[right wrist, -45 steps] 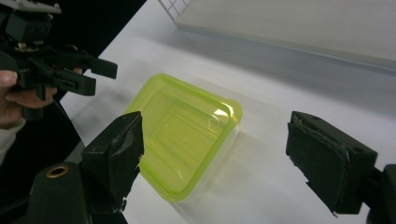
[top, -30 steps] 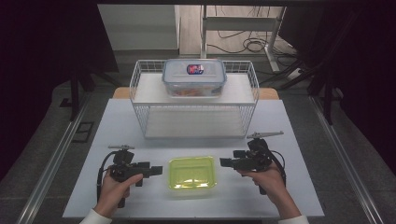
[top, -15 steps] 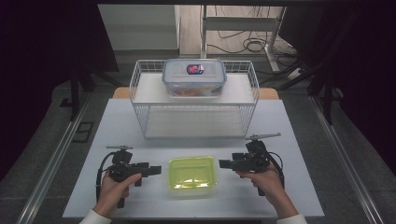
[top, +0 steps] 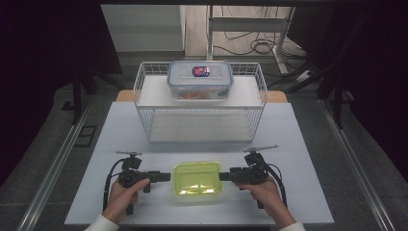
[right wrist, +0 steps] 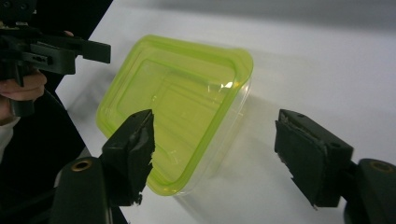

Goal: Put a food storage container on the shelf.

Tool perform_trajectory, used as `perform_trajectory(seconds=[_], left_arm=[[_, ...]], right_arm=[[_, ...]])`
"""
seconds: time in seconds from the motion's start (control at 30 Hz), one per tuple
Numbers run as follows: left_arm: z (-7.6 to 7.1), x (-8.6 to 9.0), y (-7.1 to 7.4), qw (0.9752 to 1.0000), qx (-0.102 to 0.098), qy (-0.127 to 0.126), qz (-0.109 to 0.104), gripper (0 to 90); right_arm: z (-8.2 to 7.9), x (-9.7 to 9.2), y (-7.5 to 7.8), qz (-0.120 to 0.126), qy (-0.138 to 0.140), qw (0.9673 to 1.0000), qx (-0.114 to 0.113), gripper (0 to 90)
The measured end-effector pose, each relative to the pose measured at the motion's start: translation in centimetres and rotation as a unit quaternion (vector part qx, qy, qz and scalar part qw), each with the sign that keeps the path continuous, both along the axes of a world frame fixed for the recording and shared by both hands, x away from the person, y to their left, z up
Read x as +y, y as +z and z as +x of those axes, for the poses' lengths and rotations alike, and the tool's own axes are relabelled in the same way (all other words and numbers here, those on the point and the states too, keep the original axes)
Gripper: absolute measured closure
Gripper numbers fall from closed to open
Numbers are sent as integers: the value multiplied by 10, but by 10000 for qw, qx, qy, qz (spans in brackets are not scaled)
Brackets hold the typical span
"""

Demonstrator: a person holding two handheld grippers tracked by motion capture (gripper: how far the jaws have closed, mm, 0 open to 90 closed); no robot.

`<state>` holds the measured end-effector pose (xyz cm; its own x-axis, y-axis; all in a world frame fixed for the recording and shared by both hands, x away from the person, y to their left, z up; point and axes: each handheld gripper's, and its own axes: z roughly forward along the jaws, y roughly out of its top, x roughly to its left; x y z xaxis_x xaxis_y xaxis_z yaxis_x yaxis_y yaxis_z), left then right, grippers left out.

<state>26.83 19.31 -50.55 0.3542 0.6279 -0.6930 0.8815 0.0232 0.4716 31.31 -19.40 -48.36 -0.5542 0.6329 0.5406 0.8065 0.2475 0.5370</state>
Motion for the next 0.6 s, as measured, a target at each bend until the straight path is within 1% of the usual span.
perform_trajectory(seconds=[0.07,0.13,0.2,0.3,0.33,0.4,0.43,0.47,0.5,0.53,0.6], left_arm=[[0,-3,-1,10000,16,-35,55,273],[0,-4,-2,9999,32,-86,44,287],[1,-6,-4,9999,67,-128,28,304],[2,-8,-6,9998,130,-157,-4,332],[3,-10,-7,9997,170,-167,-37,340],[4,-11,-12,9993,277,-173,-187,364],[5,-12,-14,9991,331,-167,-213,376],[6,-12,-16,9991,354,-163,-175,417],[6,-13,-17,9990,367,-178,-156,417],[7,-13,-18,9989,386,-188,-181,436],[8,-15,-20,9986,409,-256,-238,512]], right_arm=[[0,0,-2,16,26,10000,27,319],[1,1,-7,133,25,9998,135,357],[1,2,-10,185,14,9996,200,385],[2,4,-15,179,45,9995,246,421],[2,5,-16,189,33,9995,268,429],[3,6,-18,208,10,9992,342,454],[3,7,-19,206,-1,9992,353,467],[3,8,-21,206,15,9991,365,494],[3,8,-21,206,15,9991,365,494],[3,8,-21,211,16,9991,364,507],[4,9,-22,205,-4,9991,368,553]])
